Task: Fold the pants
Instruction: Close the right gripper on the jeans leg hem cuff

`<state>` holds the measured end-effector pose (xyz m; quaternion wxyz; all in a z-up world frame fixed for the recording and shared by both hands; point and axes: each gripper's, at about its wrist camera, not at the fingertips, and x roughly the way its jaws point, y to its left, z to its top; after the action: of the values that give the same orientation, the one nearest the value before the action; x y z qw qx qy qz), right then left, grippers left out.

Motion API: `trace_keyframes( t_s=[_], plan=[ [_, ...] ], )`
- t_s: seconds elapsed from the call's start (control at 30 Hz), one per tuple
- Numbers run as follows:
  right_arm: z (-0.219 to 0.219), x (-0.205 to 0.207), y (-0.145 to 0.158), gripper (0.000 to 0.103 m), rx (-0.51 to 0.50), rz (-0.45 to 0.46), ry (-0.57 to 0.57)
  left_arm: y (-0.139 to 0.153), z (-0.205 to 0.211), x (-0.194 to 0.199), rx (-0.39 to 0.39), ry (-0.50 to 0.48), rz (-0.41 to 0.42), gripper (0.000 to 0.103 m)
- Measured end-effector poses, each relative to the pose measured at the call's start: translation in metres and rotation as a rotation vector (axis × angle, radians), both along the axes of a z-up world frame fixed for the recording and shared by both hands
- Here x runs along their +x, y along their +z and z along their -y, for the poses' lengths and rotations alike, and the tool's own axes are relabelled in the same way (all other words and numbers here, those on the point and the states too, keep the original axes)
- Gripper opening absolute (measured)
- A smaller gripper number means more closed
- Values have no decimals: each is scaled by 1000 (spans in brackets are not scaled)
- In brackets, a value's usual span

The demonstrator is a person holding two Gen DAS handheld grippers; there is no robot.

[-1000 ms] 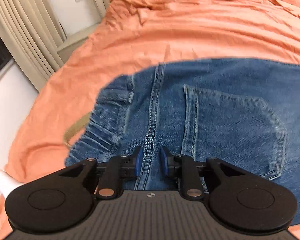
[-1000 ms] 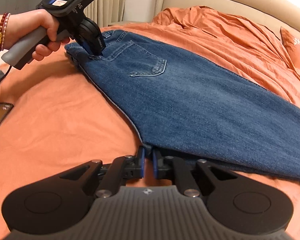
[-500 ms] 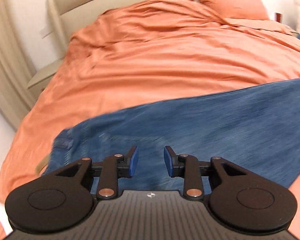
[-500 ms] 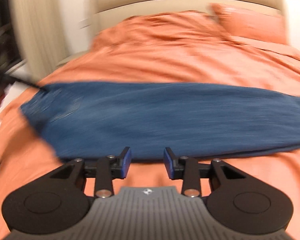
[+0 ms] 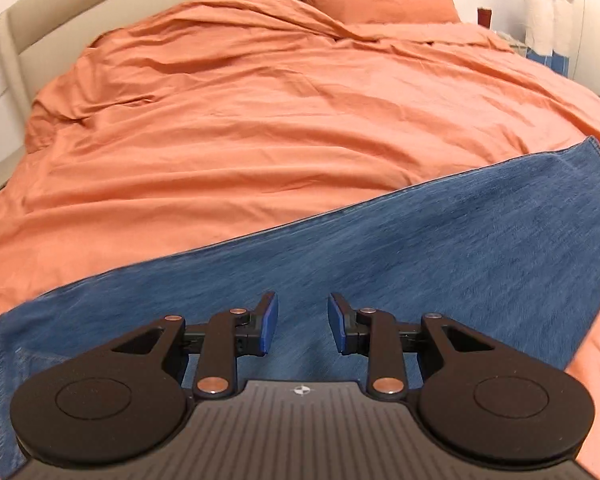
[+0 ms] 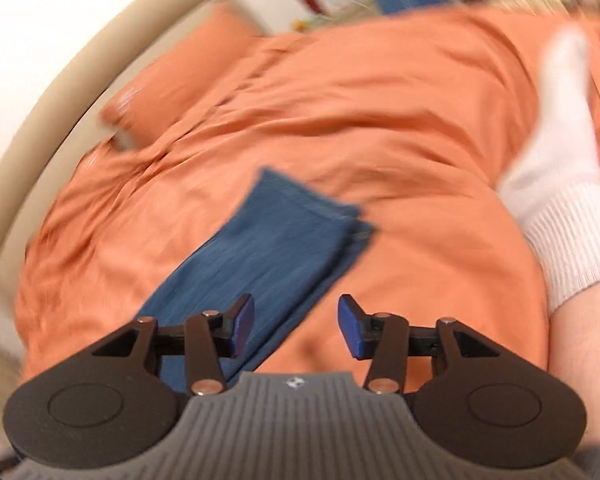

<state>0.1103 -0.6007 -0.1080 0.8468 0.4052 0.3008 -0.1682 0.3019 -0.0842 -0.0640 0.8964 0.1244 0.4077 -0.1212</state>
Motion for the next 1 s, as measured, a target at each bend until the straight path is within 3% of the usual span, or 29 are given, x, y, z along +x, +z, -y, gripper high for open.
trace_keyframes(
  t_s=[0.13,0.3,0.33,0.37,0.4,0.43,0.47,0.53,0.63,0.87,1.0],
  plan=[
    [43,21,-37,50,247,44,-49,-16,22,22,-20,8,-37,36],
    [59,53,-69,50,346,48,-70,-28,36,36,-67,17,-58,36],
    [60,55,-75,48,366,56,-69,-30,36,38,-81,18,-64,36],
    [62,57,-80,35,379,67,-69,-32,37,40,-90,18,-71,36],
    [64,57,-82,26,377,71,-69,-34,39,42,-93,20,-75,36],
    [66,56,-81,8,367,67,-72,-36,40,44,-93,21,-79,36],
    [70,53,-81,2,366,77,-79,-38,41,47,-90,21,-85,36],
    [73,44,-77,0,360,105,-72,-43,45,53,-78,26,-96,36],
    [70,44,-66,0,245,78,-20,-52,51,63,-83,32,-110,36],
    [66,50,-74,0,200,57,-14,-59,86,97,-75,38,-88,36],
    [64,53,-75,0,162,53,2,-65,107,116,-21,54,-77,36]
  ],
)
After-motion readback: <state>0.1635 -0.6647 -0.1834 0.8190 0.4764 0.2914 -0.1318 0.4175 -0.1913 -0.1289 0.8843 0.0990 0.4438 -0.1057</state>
